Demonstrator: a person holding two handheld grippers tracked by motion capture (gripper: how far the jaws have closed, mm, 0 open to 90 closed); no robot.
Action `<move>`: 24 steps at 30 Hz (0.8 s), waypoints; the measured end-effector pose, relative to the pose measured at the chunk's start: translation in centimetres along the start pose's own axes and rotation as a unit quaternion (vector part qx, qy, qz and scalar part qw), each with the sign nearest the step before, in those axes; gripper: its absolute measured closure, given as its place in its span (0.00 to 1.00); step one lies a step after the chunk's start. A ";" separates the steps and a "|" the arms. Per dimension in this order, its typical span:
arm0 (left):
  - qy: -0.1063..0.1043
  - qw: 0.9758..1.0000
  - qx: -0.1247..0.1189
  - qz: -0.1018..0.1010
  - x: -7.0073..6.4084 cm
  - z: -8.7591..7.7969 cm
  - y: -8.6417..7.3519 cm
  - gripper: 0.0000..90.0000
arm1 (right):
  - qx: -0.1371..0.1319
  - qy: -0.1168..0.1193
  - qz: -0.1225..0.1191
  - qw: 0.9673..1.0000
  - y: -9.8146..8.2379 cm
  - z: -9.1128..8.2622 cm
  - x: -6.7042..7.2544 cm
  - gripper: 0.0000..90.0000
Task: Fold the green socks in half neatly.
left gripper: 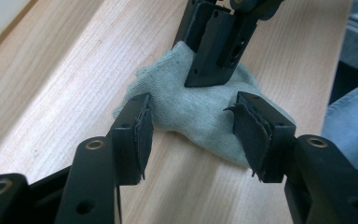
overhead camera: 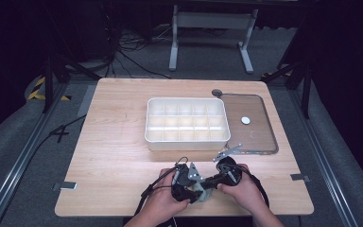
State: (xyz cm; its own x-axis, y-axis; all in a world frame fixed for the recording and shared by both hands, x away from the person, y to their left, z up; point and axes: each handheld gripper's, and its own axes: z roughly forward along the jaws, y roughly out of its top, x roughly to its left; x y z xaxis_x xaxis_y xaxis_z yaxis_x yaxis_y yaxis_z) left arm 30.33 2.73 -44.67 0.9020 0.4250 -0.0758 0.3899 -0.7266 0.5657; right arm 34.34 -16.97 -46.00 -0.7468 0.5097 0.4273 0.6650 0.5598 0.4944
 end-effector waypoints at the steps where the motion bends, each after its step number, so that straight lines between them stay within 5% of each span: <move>1: -0.005 1.000 -0.003 -0.002 0.1 -0.1 0.0 0.51 | 0.000 -0.003 -0.004 1.000 0.0 0.0 0.1 0.88; 5: -0.015 0.999 -0.021 -0.020 0.8 -1.4 -0.1 0.49 | 0.000 -0.020 -0.020 1.000 0.1 -0.2 0.6 0.89; 10: -0.005 0.999 -0.032 -0.037 2.0 -2.9 -0.4 0.49 | -0.007 -0.039 -0.034 0.999 0.1 -0.7 1.3 0.89; 16: 0.003 0.996 -0.053 -0.073 4.2 -4.9 -1.5 0.46 | -0.040 -0.080 -0.060 0.994 0.4 -2.5 1.7 0.89; 24: 0.040 0.991 -0.063 -0.107 6.6 -7.5 -3.1 0.42 | -0.089 -0.112 -0.089 0.986 1.6 -4.8 2.0 0.89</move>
State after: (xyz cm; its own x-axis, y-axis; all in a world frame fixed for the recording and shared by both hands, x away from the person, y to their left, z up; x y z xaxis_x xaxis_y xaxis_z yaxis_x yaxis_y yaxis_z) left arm 33.73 11.80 -40.79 0.7814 0.6074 -0.1427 0.5400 -0.5438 0.6424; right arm 33.81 -18.18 -40.73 -0.8167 0.5559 0.1545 0.4961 0.5400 0.6799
